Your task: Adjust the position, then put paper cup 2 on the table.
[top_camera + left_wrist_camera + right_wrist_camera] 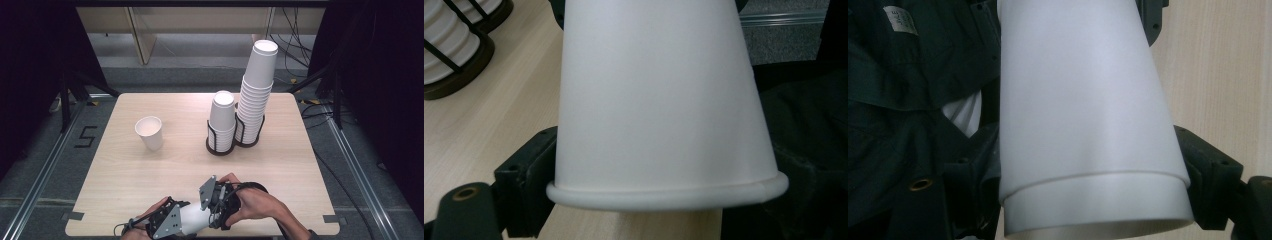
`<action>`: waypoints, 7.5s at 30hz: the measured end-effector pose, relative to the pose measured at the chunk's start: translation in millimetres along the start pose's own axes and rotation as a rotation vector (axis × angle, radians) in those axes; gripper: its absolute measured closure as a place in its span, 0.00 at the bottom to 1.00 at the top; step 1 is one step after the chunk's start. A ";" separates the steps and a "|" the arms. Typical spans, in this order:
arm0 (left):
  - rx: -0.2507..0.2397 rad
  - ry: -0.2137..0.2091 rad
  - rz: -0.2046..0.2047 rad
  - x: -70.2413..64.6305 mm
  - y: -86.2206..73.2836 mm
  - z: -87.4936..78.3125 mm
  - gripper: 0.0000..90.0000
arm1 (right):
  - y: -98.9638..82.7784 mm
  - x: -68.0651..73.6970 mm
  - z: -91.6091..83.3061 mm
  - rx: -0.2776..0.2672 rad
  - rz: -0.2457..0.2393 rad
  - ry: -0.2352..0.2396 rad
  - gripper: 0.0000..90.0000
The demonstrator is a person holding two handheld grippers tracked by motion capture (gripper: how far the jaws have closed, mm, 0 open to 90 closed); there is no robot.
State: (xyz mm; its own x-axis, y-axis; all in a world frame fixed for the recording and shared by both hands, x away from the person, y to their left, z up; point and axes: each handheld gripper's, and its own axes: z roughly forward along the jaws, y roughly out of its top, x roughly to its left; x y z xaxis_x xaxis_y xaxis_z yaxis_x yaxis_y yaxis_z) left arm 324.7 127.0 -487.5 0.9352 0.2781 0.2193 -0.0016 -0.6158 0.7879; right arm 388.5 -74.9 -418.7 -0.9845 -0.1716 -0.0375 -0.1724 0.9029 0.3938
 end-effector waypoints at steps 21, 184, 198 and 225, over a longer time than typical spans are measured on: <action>-0.326 0.010 -0.093 15.2 -6.8 -16.5 0.13 | -14.5 -9.7 -22.6 -0.182 0.027 0.020 0.28; -0.349 0.492 -0.487 50.0 -15.7 -45.1 0.17 | -86.4 -9.3 6.4 -0.470 0.478 -0.258 0.22; -0.308 0.621 -0.527 70.2 -34.8 -55.4 0.17 | -101.0 -6.2 6.2 -0.429 0.524 -0.276 0.22; -0.299 0.670 -0.566 83.4 -50.0 -62.4 0.16 | -109.5 -9.5 3.5 -0.420 0.568 -0.321 0.21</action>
State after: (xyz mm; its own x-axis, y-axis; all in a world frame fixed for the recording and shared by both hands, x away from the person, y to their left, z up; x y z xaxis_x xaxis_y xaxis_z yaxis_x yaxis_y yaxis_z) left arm 380.8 226.9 -472.7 0.4245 0.9049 -0.0303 0.2151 -0.0683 0.9742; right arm 416.6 -170.8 -464.7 -0.8904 0.4539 0.0353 0.3263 0.5822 0.7448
